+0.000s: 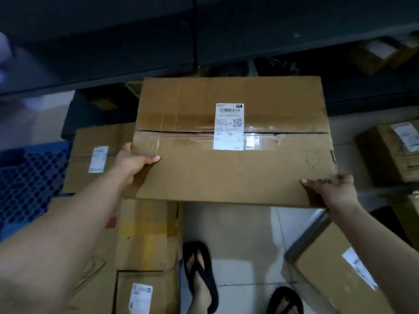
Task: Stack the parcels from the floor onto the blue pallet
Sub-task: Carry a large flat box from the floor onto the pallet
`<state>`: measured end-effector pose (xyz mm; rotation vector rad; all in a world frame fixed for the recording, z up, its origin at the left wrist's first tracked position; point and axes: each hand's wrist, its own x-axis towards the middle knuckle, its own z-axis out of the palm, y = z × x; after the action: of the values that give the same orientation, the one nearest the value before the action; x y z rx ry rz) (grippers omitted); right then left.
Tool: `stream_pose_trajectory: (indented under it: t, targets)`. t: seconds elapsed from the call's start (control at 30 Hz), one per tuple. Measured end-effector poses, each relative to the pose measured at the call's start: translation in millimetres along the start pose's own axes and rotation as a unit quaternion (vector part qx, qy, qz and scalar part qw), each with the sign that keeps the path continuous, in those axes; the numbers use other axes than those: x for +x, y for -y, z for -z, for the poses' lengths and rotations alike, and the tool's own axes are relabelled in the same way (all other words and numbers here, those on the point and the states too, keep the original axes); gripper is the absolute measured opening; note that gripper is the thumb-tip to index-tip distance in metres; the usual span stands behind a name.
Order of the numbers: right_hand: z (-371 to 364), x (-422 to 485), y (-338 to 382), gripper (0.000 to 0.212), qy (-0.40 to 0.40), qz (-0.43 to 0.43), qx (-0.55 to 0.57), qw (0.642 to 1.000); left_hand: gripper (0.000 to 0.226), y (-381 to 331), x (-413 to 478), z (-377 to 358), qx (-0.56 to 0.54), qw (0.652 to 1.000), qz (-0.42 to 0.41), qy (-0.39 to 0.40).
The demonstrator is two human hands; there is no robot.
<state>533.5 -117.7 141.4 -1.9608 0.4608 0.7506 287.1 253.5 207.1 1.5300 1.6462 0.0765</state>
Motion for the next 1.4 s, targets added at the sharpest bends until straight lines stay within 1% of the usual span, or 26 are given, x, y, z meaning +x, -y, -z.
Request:
stream_pose_trajectory:
  t: [0.1, 0.23, 0.33, 0.47, 0.6, 0.67, 0.77, 0.83, 0.93, 0.97, 1.03, 1.1, 1.13, 1.2, 1.27, 1.33, 1.4]
  targets:
    - [-59, -27, 7, 0.094, 0.027, 0.007, -0.021, 0.999, 0.103, 19, 37, 57, 0.0, 1.0, 0.013, -0.013]
    - [-139, -59, 18, 0.091, 0.034, 0.023, -0.039, 0.998, 0.108, 43, 86, 117, -0.017, 0.999, 0.032, -0.037]
    - [-193, -78, 31, 0.09, 0.041, 0.027, -0.09, 0.995, 0.107, 65, 122, 153, -0.033, 0.998, 0.05, -0.033]
    - [-258, -93, 39, 0.085, 0.021, 0.047, -0.15, 0.987, 0.106, 102, 169, 184, -0.056, 0.996, 0.065, -0.037]
    - [-316, -105, 47, 0.09, 0.013, 0.061, -0.187, 0.98, 0.098, 145, 205, 201, -0.098, 0.991, 0.066, -0.069]
    - [-339, -106, 56, 0.089, 0.019, 0.065, -0.199, 0.978, 0.098, 158, 221, 208, -0.112, 0.989, 0.064, -0.079]
    - [-367, -104, 62, 0.087, 0.034, 0.054, -0.199, 0.978, 0.102, 165, 247, 222, -0.11, 0.988, 0.057, -0.089]
    - [-383, -106, 57, 0.087, 0.038, 0.044, -0.195, 0.979, 0.103, 163, 266, 232, -0.109, 0.989, 0.036, -0.096]
    - [-404, -111, 46, 0.087, 0.021, 0.018, -0.18, 0.983, 0.107, 151, 293, 240, -0.066, 0.992, 0.011, -0.105]
    - [-410, -112, 42, 0.087, 0.011, 0.012, -0.184, 0.983, 0.109, 148, 300, 240, -0.038, 0.994, 0.015, -0.1]
    - [-420, -118, 34, 0.086, -0.006, 0.005, -0.193, 0.981, 0.114, 147, 309, 237, 0.065, 0.994, 0.031, -0.078]
    - [-427, -126, 25, 0.082, -0.009, 0.015, -0.199, 0.98, 0.119, 155, 310, 230, 0.18, 0.98, 0.043, -0.076]
    - [-430, -130, 21, 0.08, -0.007, 0.024, -0.204, 0.979, 0.12, 160, 307, 227, 0.202, 0.974, 0.052, -0.09]
    - [-434, -136, 17, 0.079, -0.002, 0.039, -0.208, 0.977, 0.122, 172, 299, 220, 0.184, 0.97, 0.08, -0.133]
    - [-439, -138, 17, 0.079, 0.002, 0.043, -0.207, 0.977, 0.117, 182, 289, 212, 0.163, 0.966, 0.112, -0.167]
    - [-447, -144, 17, 0.078, 0.012, 0.051, -0.214, 0.975, 0.108, 189, 280, 208, 0.127, 0.967, 0.136, -0.175]
    - [-453, -151, 17, 0.076, 0.021, 0.066, -0.226, 0.972, 0.102, 192, 274, 203, 0.102, 0.969, 0.139, -0.177]
